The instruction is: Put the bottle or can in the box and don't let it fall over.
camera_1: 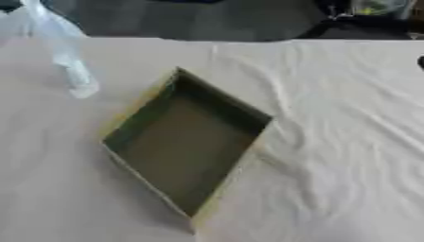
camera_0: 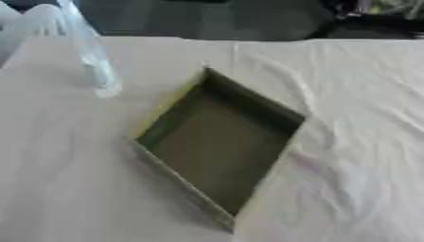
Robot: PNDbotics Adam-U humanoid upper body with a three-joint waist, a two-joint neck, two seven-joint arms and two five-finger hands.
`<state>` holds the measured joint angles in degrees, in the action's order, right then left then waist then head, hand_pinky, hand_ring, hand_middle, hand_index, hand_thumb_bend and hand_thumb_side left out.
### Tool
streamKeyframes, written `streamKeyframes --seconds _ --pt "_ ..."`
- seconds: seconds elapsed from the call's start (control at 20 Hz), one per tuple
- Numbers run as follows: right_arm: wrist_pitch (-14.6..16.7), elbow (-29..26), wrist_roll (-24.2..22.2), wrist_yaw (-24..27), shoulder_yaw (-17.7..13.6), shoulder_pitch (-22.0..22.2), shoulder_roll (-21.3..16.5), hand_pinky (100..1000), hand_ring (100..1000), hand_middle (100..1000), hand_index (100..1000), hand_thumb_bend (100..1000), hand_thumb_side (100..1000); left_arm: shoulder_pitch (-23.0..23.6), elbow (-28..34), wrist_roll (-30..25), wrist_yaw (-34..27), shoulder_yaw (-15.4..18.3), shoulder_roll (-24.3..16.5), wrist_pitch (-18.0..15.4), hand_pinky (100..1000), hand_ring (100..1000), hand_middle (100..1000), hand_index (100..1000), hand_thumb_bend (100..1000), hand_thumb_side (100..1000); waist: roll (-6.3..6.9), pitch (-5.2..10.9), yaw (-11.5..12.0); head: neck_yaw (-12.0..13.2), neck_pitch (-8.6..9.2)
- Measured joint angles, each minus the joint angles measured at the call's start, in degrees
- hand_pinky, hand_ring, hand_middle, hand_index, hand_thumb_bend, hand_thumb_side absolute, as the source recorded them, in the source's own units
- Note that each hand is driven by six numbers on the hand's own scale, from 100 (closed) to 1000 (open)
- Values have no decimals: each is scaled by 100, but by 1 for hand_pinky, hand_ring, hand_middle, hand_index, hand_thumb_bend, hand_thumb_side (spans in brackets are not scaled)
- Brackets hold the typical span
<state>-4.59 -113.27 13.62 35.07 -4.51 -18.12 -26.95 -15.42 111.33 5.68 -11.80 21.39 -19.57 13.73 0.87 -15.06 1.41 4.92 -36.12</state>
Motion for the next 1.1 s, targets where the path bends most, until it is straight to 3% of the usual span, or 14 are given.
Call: streamKeyframes --seconds 0.7,0.9,1.1 --pt "3 0 3 48 -7 -26 -1 1000 1000 899 1000 100 533 -17 -42 -41 48 -5 -48 -71 1000 1000 1000 866 238 316 40 -18 -89 110 -59" --pt "5 0 5 50 -13 -27 -4 1000 1000 899 1000 100 532 -17 -380 -350 78 -110 -404 -263 1000 1000 1000 876 333 319 61 -23 -96 84 -43" --pt "6 0 6 50 -37 -27 -7 1000 1000 899 1000 100 533 -111 -1222 -696 43 -235 -935 -556 1000 1000 1000 886 387 347 72 -24 -107 22 22"
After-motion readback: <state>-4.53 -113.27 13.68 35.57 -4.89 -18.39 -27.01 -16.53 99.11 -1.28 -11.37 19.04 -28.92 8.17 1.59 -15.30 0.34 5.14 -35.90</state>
